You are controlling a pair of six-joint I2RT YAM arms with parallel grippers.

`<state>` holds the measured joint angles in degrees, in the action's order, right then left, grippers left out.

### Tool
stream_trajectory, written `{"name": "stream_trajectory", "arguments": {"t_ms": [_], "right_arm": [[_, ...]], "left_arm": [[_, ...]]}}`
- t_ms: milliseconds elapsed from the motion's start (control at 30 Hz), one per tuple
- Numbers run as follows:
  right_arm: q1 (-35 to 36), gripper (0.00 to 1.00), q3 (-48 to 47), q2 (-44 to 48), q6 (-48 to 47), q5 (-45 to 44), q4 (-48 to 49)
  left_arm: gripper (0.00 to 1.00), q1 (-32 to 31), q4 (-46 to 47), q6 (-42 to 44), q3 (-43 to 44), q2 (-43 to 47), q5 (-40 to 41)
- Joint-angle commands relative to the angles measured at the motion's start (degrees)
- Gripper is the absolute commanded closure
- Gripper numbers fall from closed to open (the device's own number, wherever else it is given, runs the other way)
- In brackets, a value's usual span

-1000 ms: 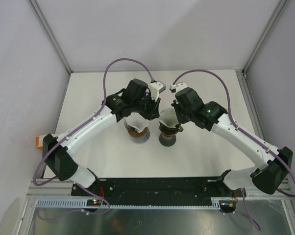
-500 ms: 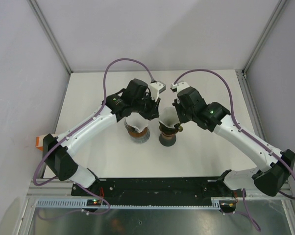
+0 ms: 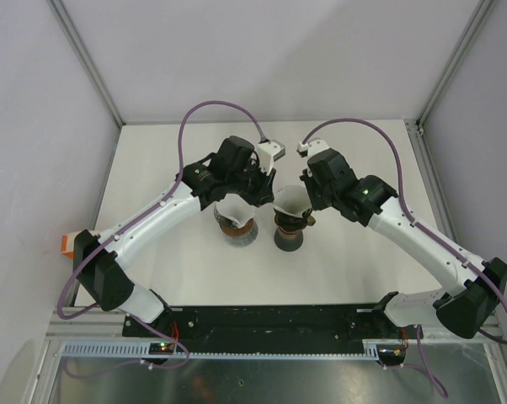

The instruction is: Place the coffee filter in the dripper

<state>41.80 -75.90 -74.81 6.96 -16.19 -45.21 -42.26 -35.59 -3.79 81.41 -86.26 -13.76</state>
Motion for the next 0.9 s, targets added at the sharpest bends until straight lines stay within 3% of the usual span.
{"name": "stream_trajectory", "arguments": {"t_ms": [0,167,400,667,867], "right_arm": [[-0.15,0.9,0.65,-0.67,-0.31,0.18,1.21],[-0.18,0.89,0.62,-0.06,-0.44,1.27,1.77],[-0.09,0.84,0.6,2.12,-0.47,4.06,3.82],[-0.16,0.79,0.58,3.47,-0.84,5.2,5.03],[-0.46,0.67,0.57,4.81,-1.39,5.03,5.89]], "left_arm": [[0.78,-0.13,-0.04,1.89,-0.73,0.77,-0.75],[0.74,-0.16,-0.09,2.28,0.07,1.05,-0.34],[0.54,-0.13,-0.07,2.39,2.42,1.14,-1.37],[0.45,-0.15,-0.03,2.75,4.52,1.28,-1.55],[0.35,-0.11,-0.06,3.24,5.34,1.53,-1.4]]}}
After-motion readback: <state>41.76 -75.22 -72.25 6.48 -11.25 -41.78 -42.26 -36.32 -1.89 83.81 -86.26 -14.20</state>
